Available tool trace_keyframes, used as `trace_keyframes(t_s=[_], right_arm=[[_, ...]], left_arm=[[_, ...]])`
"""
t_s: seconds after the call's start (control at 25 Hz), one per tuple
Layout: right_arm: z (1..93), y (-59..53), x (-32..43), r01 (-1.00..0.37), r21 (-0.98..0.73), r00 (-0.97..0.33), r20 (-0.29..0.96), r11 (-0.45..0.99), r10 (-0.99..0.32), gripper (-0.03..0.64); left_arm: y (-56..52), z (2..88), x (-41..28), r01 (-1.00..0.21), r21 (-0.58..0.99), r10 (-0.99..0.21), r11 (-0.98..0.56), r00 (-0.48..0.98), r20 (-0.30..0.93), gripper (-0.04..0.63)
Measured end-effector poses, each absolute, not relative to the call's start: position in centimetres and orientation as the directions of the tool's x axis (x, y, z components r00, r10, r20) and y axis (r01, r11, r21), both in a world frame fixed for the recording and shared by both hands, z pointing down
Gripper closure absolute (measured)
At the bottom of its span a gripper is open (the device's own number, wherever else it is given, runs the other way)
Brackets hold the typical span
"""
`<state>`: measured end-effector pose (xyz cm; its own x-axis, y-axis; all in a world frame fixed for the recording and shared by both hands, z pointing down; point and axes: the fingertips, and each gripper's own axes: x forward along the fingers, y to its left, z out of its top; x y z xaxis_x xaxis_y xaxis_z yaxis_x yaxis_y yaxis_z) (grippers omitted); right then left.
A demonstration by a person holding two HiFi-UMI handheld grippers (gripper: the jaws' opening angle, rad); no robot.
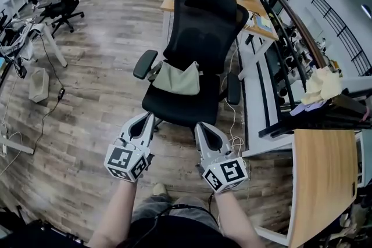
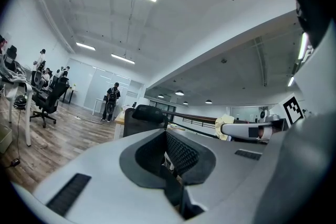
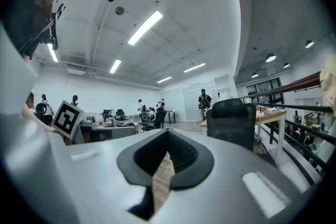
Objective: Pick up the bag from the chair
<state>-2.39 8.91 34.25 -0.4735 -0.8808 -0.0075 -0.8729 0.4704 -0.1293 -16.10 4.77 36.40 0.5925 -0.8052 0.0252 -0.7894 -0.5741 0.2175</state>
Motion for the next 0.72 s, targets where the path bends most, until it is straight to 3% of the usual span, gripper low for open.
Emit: trace_keyframes(t_s=[0.72], right_arm=[[35.5,3.0,-2.2,-0.873,-0.142,-0.470,-0.012,0.467,-0.883,0.609]], left_arm=[[-0.6,36.5,-15.2,-0.777,0.212,-0.793,-0.592,0.609,0.018,0.598]])
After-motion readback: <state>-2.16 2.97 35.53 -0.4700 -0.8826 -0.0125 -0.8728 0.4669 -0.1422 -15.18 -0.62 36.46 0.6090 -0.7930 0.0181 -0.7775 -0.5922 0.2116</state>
